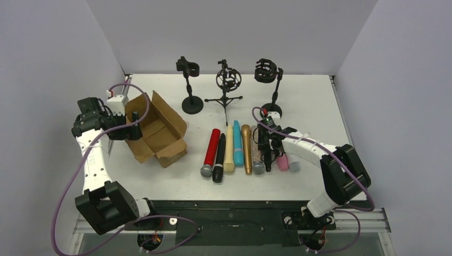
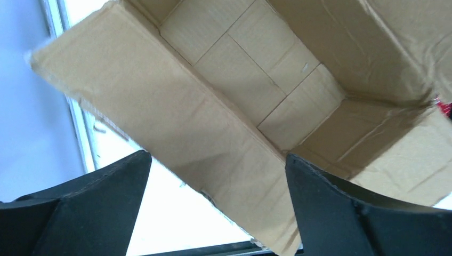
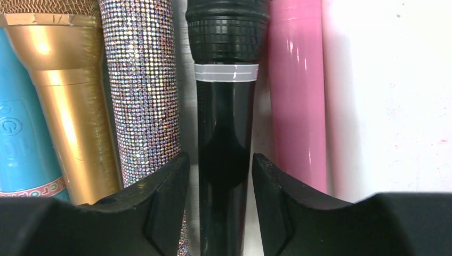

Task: Attach the microphones to the stand

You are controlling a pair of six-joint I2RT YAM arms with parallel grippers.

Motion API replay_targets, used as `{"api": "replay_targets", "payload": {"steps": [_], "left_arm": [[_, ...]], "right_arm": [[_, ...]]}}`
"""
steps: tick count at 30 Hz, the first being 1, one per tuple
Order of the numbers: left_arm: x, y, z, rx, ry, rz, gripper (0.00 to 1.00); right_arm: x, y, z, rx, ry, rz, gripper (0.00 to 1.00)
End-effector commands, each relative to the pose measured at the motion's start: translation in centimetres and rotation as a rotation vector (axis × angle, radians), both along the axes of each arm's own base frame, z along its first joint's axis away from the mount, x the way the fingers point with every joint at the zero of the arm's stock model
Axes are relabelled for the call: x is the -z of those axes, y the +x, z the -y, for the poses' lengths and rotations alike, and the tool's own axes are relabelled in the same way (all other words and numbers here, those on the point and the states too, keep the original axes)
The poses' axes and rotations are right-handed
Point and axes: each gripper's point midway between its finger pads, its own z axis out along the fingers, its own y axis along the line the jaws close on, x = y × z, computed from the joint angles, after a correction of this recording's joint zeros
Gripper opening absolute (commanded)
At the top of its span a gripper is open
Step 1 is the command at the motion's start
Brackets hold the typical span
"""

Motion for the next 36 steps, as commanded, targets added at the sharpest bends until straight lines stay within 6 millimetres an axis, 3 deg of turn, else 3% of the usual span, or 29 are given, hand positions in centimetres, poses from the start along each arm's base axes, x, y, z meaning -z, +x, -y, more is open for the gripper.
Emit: {"api": "replay_targets", "payload": {"steps": [1,7,12,14,20,22,26,30,32,35,36], "left_arm": [[-2.6,-1.7,0.2,-0.058,-0.061,0.058,0.98],[-0.3,-3.2,-1.6,-0.117,-0.172,0.015,0.96],[2.8,-2.9,-1.0,-0.138,-0.258,0.002,0.99],[2.9,-2.2,-0.8,-0.152,-0.284,0.043,1.0],[2.5,-0.4,-0.4,-0.165,-0.334,0.119,0.9],[2.5,0.2,-0.6,-0.181,-0.342,0.142,0.81],[1.0,2.1,-1.2,-0.197,-0.317,0.231,0.4],[-0.6,4.2,-2.8,-0.214,-0.169,0.285,0.07],[-1.5,5.5,-3.7,-0.224,-0.09,0.303,0.0],[-3.7,7.8,-4.9,-0.212,0.021,0.332,0.0],[-3.1,8.4,-5.6,-0.211,0.052,0.309,0.0]], "right_arm": [[-1.8,0.9,-0.9,0.001,0.035,0.071,0.44],[-2.0,1.0,-1.2,-0.005,0.042,0.082,0.45],[-3.4,1.2,-2.0,-0.02,0.075,0.111,0.45],[-4.5,1.3,-2.3,-0.028,0.084,0.129,0.45],[-8.1,1.4,-3.3,-0.051,0.112,0.195,0.45],[-9.3,1.2,-3.7,-0.061,0.122,0.215,0.45],[-11.9,0.9,-4.2,-0.075,0.138,0.266,0.44],[-13.9,0.7,-4.8,-0.084,0.157,0.31,0.43],[-14.6,0.7,-5.0,-0.089,0.169,0.326,0.43],[-15.4,0.4,-5.4,-0.104,0.18,0.344,0.42],[-15.7,0.3,-5.5,-0.106,0.184,0.352,0.42]]}}
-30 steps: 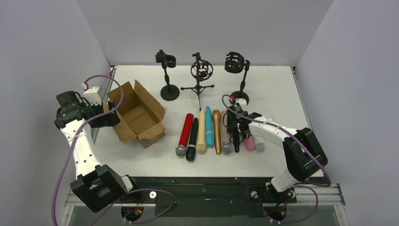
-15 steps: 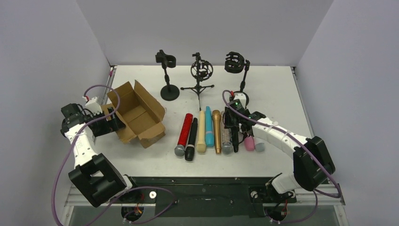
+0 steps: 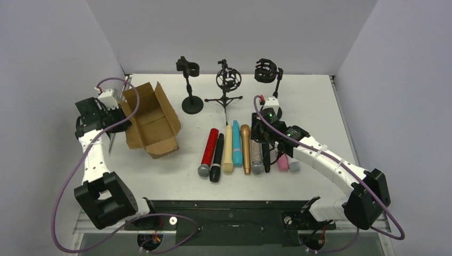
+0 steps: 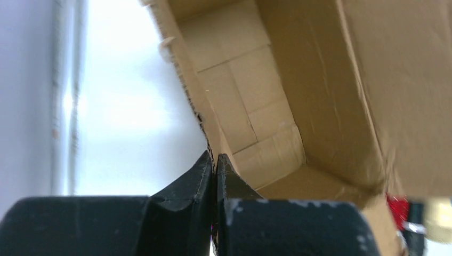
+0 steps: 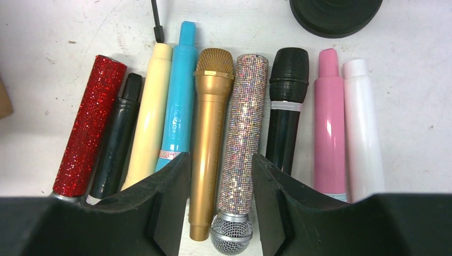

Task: Attach the microphones to the stand

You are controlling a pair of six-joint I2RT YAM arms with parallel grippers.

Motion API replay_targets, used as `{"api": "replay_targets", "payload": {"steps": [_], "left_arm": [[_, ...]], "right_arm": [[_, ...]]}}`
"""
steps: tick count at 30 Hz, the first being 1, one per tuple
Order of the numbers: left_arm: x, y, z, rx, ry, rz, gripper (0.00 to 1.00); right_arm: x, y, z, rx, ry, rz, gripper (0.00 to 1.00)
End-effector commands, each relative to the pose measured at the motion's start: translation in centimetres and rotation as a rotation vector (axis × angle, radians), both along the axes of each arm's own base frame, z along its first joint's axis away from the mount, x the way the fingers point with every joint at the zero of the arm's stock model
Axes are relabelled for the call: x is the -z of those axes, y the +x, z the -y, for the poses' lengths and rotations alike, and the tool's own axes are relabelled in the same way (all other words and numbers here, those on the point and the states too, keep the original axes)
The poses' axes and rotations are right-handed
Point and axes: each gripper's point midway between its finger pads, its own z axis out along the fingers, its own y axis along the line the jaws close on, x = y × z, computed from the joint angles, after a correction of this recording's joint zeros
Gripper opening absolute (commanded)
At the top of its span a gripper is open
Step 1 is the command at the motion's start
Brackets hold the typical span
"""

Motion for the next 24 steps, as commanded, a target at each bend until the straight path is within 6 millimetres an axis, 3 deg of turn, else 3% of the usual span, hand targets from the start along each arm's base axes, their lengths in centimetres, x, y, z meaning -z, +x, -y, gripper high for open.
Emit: {"api": "replay_targets", "payload": {"steps": [1,9,16,21,23,24], "left_arm": [[-5.1,5.4,-4.7,-0.058,0.272,0.121,0.0],[-5.7,12.6,-6.8,-0.015,0.401,0.076,0.0],[-4.1,19.0,-7.6,0.003,0.403,0.024,0.0],[-3.3,22.5,-8.8,0.008,0.454,0.006,0.0],[-3.7,23.2,-9.1,-0.003,0.463,0.005,0.0],[-3.9,23.3,-9.1,-0.005,0.461,0.003,0.05]], "right_arm": [[-3.4,0.2,-0.2,0.008,0.035,0.082,0.42],[-4.6,-0.3,-1.1,-0.031,0.06,0.115,0.41],[-5.6,-1.0,-2.2,-0.072,0.09,0.14,0.4],[-6.9,-1.5,-2.9,-0.095,0.114,0.163,0.4],[-7.5,-1.9,-3.4,-0.116,0.12,0.17,0.4],[-8.0,-1.9,-3.7,-0.124,0.126,0.176,0.41]]}}
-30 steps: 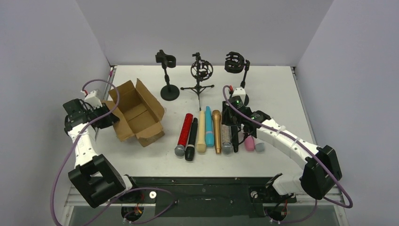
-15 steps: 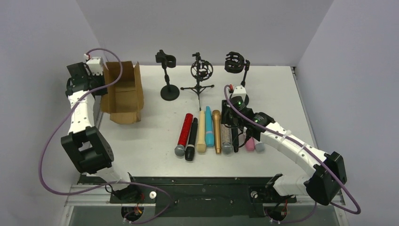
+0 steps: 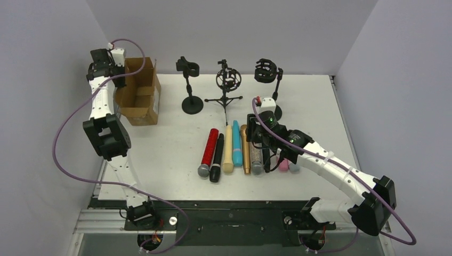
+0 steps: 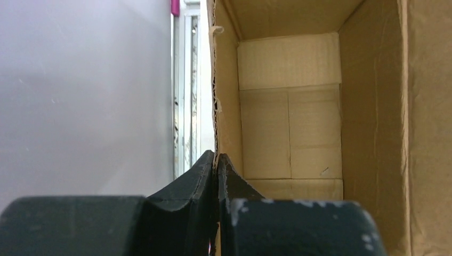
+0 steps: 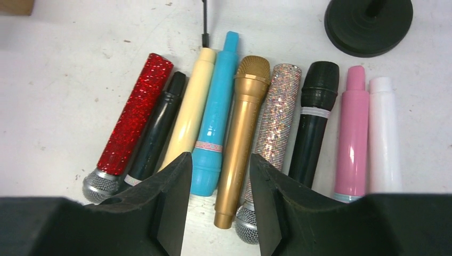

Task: Attach the microphones to the stand

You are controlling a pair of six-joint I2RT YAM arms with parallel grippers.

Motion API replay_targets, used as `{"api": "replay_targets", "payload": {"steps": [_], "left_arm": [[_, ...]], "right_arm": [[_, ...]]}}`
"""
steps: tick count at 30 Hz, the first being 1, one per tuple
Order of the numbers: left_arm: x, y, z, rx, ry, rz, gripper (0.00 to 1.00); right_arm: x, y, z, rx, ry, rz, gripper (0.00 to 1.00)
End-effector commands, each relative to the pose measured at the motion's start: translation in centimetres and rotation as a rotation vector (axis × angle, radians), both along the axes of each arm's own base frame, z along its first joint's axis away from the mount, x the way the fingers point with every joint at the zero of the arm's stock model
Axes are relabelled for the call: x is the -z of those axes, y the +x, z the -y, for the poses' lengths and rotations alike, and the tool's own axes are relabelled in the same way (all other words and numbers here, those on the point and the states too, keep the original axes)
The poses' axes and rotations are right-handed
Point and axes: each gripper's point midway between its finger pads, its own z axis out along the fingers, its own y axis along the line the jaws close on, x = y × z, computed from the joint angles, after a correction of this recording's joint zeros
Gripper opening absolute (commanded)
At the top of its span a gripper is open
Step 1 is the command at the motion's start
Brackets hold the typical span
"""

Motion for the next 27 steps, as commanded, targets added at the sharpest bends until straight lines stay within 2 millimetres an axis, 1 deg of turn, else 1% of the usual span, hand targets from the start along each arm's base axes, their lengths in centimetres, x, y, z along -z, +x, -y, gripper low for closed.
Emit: {"api": "replay_targets", "payload": {"steps": [1,2,3,4,5,6,7,8,9,10,11,12,13,14,15,16,17,18,19,20,21,22,23,24,25,26,27], "left_arm": [[-3.3,0.9,-1.1,-0.03,0.053,0.033,0.13],[-3.4,0.8,-0.8,-0.027,0.053,0.028,0.19],[-3.6,0.3,-0.5,-0.023,0.051,0.017,0.3],[-3.7,0.0,-0.3,-0.021,0.051,0.014,0.45],[-4.0,-0.6,-0.2,-0.023,0.054,0.011,0.55],[-4.2,-1.0,0.0,-0.021,0.053,0.008,0.81],[-4.6,-1.9,0.3,-0.019,0.051,0.005,0.92],[-4.9,-2.3,0.6,-0.012,0.041,0.005,0.99],[-5.9,-3.4,0.9,-0.015,0.025,0.009,0.98],[-6.0,-4.2,1.7,0.0,-0.014,-0.005,0.97],[-7.2,-5.1,2.1,0.006,-0.029,0.007,0.97],[-7.4,-6.0,3.3,0.04,-0.073,-0.012,0.96],[-8.9,-6.9,4.0,0.06,-0.087,0.006,0.96],[-9.2,-7.7,5.4,0.111,-0.134,-0.004,0.96],[-10.5,-8.5,6.4,0.145,-0.15,0.016,0.96],[-10.9,-9.1,8.2,0.217,-0.203,0.015,0.96],[-12.0,-9.6,9.5,0.262,-0.221,0.034,0.96],[-12.9,-10.4,11.3,0.335,-0.264,0.039,0.96],[-13.4,-10.7,12.8,0.386,-0.289,0.045,0.96],[-14.2,-11.2,14.6,0.456,-0.334,0.063,0.96],[-14.6,-11.2,16.0,0.503,-0.351,0.075,0.96],[-15.3,-11.1,17.9,0.57,-0.363,0.106,0.96],[-15.6,-11.0,18.9,0.611,-0.368,0.124,0.96],[-15.9,-10.4,20.3,0.675,-0.341,0.15,0.96],[-16.0,-10.2,21.2,0.717,-0.331,0.164,0.96],[-16.0,-9.5,22.5,0.778,-0.298,0.187,0.96],[-15.9,-9.0,23.2,0.818,-0.269,0.205,0.96]], "right_arm": [[-5.1,0.0,-1.6,-0.05,0.074,0.101,0.41],[-6.0,0.0,-1.9,-0.06,0.083,0.112,0.41],[-6.2,-0.1,-2.4,-0.081,0.08,0.113,0.42],[-7.4,-0.1,-2.9,-0.094,0.093,0.128,0.42],[-7.7,-0.2,-3.6,-0.126,0.092,0.13,0.43],[-9.2,-0.1,-4.1,-0.143,0.108,0.15,0.44],[-9.6,-0.2,-5.0,-0.181,0.099,0.153,0.45],[-11.5,0.0,-5.5,-0.208,0.107,0.184,0.46],[-11.7,0.0,-6.5,-0.243,0.108,0.181,0.5],[-13.7,0.2,-7.3,-0.278,0.119,0.213,0.53],[-15.8,0.7,-8.2,-0.295,0.14,0.247,0.58],[-15.6,1.2,-9.3,-0.328,0.123,0.244,0.6],[-18.1,1.5,-9.8,-0.341,0.147,0.285,0.63],[-17.4,2.3,-11.0,-0.372,0.12,0.276,0.64],[-19.8,2.6,-11.5,-0.383,0.142,0.317,0.65],[-18.7,3.6,-12.7,-0.406,0.114,0.3,0.65],[-20.7,3.9,-12.8,-0.407,0.129,0.329,0.65],[-19.8,4.7,-13.6,-0.412,0.106,0.312,0.65],[-20.9,4.8,-13.7,-0.412,0.117,0.326,0.65],[-20.7,5.0,-13.9,-0.41,0.117,0.321,0.65],[-20.6,4.7,-14.1,-0.423,0.127,0.319,0.65],[-21.0,4.1,-13.9,-0.431,0.146,0.322,0.65],[-19.8,4.0,-14.0,-0.436,0.146,0.306,0.65],[-19.2,3.3,-13.4,-0.439,0.144,0.3,0.65],[-19.2,3.1,-13.2,-0.435,0.154,0.307,0.65],[-18.6,2.4,-12.4,-0.432,0.15,0.299,0.65],[-18.7,2.2,-12.0,-0.426,0.156,0.309,0.65]]}}
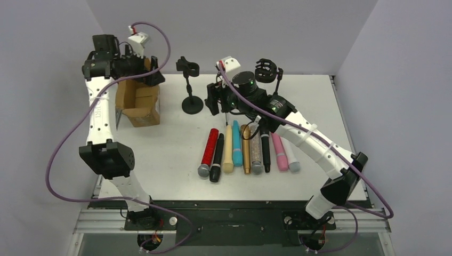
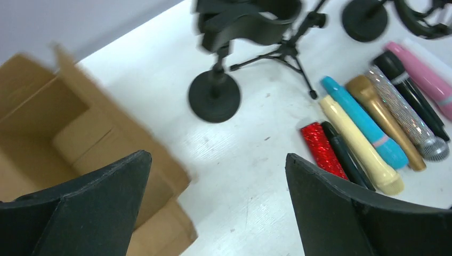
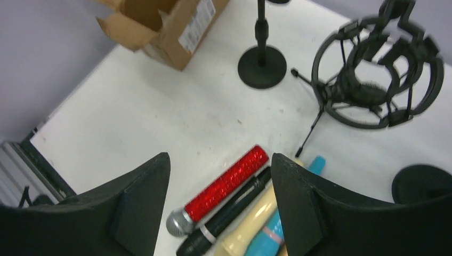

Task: Attach the microphones to the stand

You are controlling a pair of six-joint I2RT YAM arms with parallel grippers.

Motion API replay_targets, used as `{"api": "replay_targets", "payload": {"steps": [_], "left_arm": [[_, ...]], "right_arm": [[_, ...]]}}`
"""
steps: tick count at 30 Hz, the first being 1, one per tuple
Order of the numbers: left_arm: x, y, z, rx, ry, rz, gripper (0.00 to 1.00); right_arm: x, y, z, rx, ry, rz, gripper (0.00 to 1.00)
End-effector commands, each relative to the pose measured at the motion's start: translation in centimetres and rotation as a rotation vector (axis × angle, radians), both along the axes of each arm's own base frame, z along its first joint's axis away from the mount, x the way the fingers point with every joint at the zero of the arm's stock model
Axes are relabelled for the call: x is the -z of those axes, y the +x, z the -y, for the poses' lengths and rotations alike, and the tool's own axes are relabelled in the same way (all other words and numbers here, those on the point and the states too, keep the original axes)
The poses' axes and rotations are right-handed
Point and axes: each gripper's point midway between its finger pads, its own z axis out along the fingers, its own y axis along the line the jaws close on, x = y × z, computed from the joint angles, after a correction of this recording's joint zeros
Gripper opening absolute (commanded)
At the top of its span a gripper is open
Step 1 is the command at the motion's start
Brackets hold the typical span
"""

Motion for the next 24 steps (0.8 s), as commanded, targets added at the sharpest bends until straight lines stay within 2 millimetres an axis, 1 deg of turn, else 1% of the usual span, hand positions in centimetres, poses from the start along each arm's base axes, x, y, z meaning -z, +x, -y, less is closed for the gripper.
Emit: {"api": "replay_targets", "payload": {"steps": [1,2,3,4,5,6,7,8,9,10,11,12,13,14,15,16,17,20,21,22,23,24], "left_arm": [[-1.0,1.8,6.4,0.286,0.007,0.149,0.96],[-0.9,2.0,7.1,0.324,0.017,0.163,0.96],[-0.6,2.9,7.9,0.355,0.022,0.172,0.96],[-1.5,3.0,8.5,0.397,0.04,0.21,0.96],[0.0,3.7,9.0,0.429,0.035,0.186,0.97],[-0.6,3.6,9.4,0.471,0.042,0.218,0.99],[0.4,4.2,9.6,0.489,0.035,0.206,0.99],[0.7,4.8,9.7,0.504,0.035,0.222,0.93],[0.8,5.2,9.7,0.504,0.037,0.233,0.9],[0.7,5.9,9.7,0.502,0.044,0.262,0.85],[0.7,6.2,9.7,0.506,0.049,0.276,0.84],[0.8,6.5,9.7,0.526,0.07,0.308,0.84],[0.8,6.5,9.8,0.539,0.088,0.326,0.87],[0.8,6.8,9.7,0.548,0.122,0.355,0.9],[0.8,7.0,9.7,0.55,0.136,0.37,0.98],[0.7,7.2,9.6,0.557,0.157,0.395,0.99],[0.8,7.4,9.5,0.559,0.17,0.404,0.97],[1.2,8.1,9.3,0.575,0.204,0.427,0.96],[1.4,8.0,9.4,0.587,0.201,0.421,0.96],[1.5,8.2,9.5,0.592,0.201,0.422,0.96],[1.3,8.2,9.6,0.607,0.202,0.431,0.96],[1.8,8.1,10.9,0.636,0.196,0.429,0.96]], "right_arm": [[-1.4,-2.7,2.7,-0.014,0.047,0.04,0.64],[-1.5,-2.9,3.1,-0.004,0.053,0.044,0.64],[-1.2,-3.5,3.8,-0.002,0.051,0.042,0.64],[-1.6,-3.8,4.5,0.012,0.058,0.054,0.64],[-0.7,-3.9,5.0,0.023,0.042,0.044,0.64],[-1.1,-4.2,5.6,0.036,0.048,0.053,0.64],[-0.4,-4.4,5.9,0.04,0.038,0.045,0.63],[-0.7,-4.6,6.5,0.05,0.045,0.052,0.63],[-0.1,-4.7,6.7,0.053,0.037,0.045,0.63],[-0.4,-5.0,7.0,0.055,0.046,0.049,0.63],[0.1,-5.1,7.1,0.055,0.04,0.042,0.63],[0.0,-5.3,7.3,0.056,0.045,0.043,0.63],[0.5,-5.4,7.4,0.055,0.037,0.036,0.62],[0.4,-5.6,7.6,0.056,0.039,0.038,0.62],[0.7,-5.6,7.7,0.057,0.034,0.033,0.62],[0.6,-5.7,7.8,0.057,0.037,0.035,0.62],[0.8,-5.7,7.9,0.059,0.033,0.033,0.62],[1.2,-5.8,8.1,0.064,0.024,0.03,0.62],[1.3,-5.7,8.2,0.068,0.02,0.031,0.62],[1.5,-5.6,8.3,0.071,0.017,0.029,0.62],[1.7,-5.6,8.3,0.072,0.014,0.027,0.62],[1.9,-5.6,8.4,0.072,0.011,0.023,0.62]]}}
